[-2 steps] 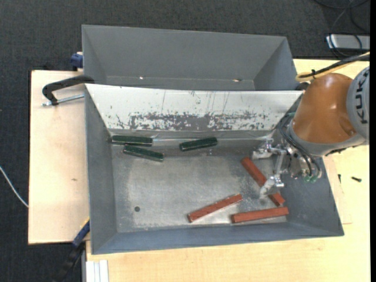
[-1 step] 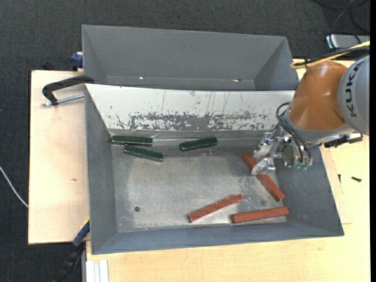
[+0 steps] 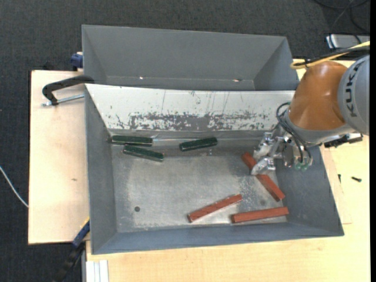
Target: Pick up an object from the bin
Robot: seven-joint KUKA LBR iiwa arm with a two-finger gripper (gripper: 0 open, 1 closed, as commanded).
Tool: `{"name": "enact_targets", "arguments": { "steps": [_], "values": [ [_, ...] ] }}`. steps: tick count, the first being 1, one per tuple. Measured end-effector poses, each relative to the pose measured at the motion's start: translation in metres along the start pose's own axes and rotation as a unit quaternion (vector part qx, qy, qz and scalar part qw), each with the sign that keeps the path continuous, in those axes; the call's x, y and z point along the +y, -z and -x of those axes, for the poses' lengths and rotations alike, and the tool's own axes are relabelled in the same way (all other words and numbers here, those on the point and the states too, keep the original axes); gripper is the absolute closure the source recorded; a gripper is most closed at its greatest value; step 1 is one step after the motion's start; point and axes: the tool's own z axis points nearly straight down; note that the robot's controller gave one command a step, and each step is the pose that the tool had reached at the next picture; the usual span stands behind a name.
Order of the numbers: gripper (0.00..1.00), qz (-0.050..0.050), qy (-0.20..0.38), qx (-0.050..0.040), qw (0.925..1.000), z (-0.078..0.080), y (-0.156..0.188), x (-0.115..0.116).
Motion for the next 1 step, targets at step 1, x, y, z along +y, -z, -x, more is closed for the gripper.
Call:
{"name": "enact_targets", "arguments": {
  "steps": [1],
  "values": [
    [1.00, 0.000, 0.006, 0.0040, 1.0000, -0.0056, 0.0509, 0.0049]
  ]
}}
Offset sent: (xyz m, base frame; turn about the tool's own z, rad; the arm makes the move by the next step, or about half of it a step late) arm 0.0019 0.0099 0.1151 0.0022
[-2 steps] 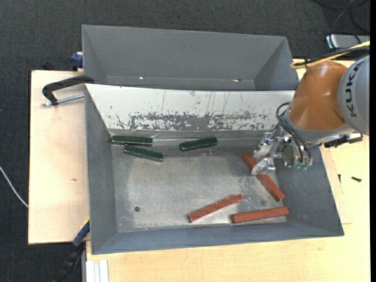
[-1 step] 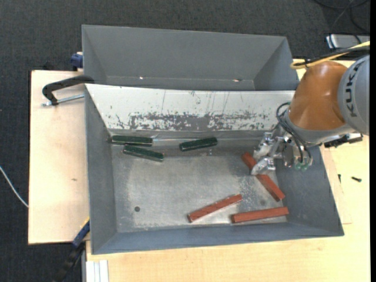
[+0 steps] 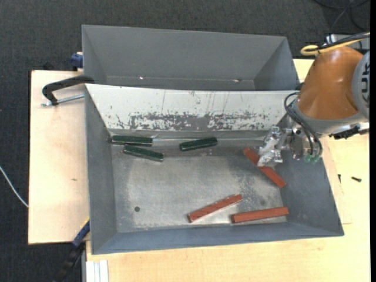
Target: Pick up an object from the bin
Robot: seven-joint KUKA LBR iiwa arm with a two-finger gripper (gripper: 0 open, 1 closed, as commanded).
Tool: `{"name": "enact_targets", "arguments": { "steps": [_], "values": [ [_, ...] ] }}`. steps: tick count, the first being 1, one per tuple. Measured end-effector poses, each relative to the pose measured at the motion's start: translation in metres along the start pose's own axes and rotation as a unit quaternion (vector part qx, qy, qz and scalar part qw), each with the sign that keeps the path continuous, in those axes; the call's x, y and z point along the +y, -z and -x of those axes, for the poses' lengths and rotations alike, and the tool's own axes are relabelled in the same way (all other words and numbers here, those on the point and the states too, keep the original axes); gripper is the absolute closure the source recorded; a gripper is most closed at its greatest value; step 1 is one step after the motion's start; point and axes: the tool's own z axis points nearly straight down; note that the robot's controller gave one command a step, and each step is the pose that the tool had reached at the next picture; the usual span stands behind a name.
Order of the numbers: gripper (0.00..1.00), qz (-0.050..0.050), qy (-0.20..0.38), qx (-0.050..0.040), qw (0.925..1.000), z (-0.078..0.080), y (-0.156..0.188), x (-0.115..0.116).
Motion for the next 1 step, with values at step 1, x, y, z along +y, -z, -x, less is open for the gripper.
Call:
{"name": "enact_targets", "arguments": {
  "steps": [1],
  "values": [
    [1.00, -0.001, -0.006, -0.0036, 1.0000, 0.0067, 0.0600, 0.0047]
  ]
}}
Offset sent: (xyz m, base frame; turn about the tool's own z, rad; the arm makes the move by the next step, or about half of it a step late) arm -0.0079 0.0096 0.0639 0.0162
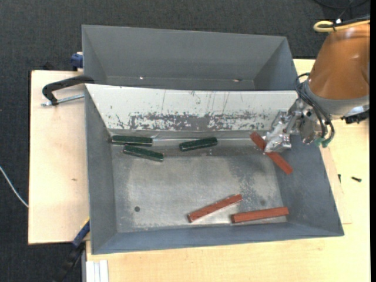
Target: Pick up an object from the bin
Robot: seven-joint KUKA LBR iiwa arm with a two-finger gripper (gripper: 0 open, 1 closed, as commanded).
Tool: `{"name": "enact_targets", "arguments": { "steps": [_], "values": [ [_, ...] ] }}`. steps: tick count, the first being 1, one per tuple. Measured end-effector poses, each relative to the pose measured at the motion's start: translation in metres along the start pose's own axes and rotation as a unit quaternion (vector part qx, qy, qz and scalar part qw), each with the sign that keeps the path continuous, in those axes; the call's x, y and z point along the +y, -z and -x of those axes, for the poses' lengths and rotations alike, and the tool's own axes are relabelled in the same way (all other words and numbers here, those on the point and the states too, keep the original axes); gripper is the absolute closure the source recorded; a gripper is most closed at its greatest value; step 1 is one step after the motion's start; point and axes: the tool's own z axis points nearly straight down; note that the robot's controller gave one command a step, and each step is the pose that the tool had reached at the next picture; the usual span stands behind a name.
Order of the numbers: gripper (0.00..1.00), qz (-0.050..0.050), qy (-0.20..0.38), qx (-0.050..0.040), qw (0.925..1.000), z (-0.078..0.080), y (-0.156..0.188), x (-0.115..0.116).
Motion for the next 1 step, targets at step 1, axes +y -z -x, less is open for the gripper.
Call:
{"name": "enact_targets", "arguments": {
  "steps": [1],
  "values": [
    [1.00, 0.000, -0.001, -0.0019, 1.0000, -0.0047, 0.0219, 0.0022]
  ]
}}
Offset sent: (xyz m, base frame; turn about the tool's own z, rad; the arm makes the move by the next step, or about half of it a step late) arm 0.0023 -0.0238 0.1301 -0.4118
